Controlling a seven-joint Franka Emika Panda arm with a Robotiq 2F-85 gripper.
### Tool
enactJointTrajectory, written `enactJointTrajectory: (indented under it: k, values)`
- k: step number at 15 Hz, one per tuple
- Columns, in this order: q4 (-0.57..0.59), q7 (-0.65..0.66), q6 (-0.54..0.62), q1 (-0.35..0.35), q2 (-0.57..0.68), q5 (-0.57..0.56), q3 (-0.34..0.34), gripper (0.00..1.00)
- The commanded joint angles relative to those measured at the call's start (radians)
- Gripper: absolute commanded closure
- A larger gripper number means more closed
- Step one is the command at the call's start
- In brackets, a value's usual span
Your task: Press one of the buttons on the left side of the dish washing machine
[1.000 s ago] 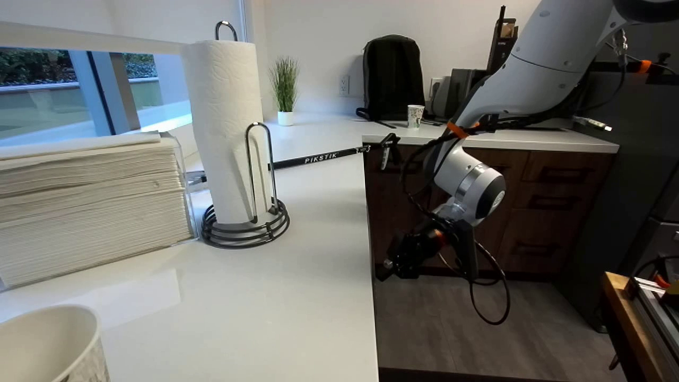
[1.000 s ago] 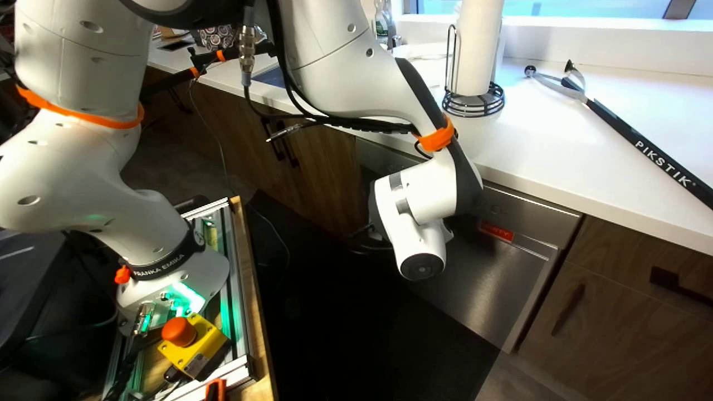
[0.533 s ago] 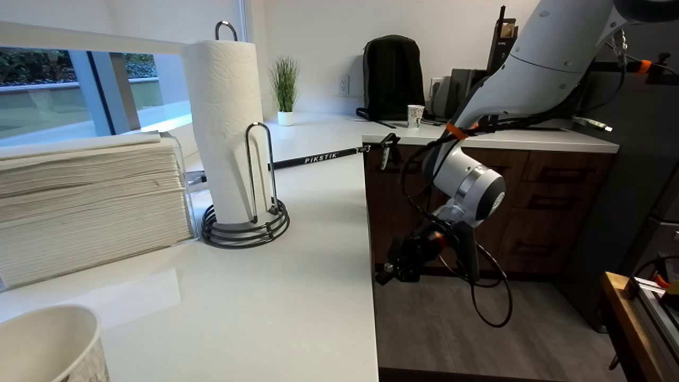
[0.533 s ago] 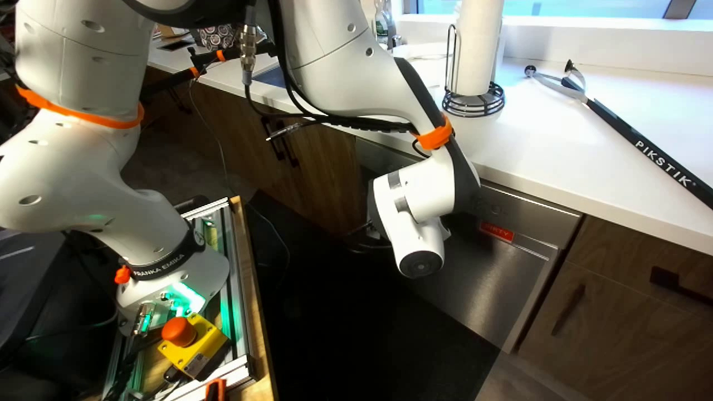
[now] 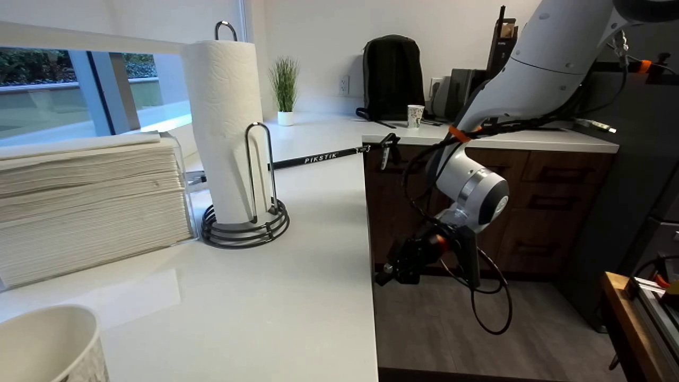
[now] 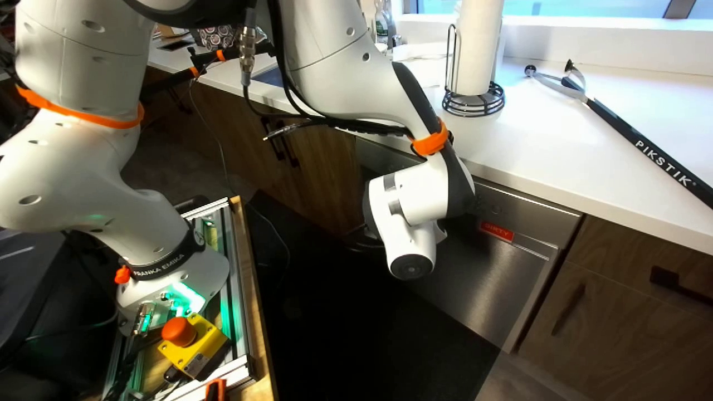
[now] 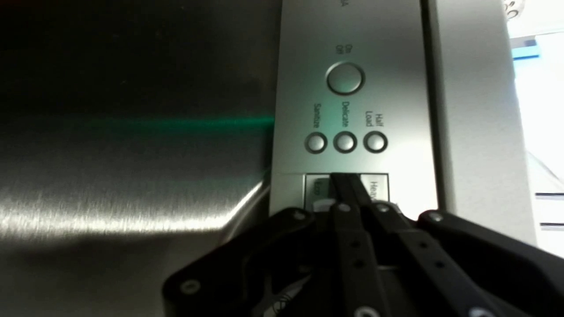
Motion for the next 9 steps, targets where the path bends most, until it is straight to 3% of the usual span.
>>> enactJointTrajectory:
  k: [1, 9]
  values:
    - [0.044, -0.031, -0.021, 0.011, 0.046, 0.153, 0.030, 1.00]
    - [0.067, 0.001, -0.069, 0.043, 0.088, 0.276, 0.042, 1.00]
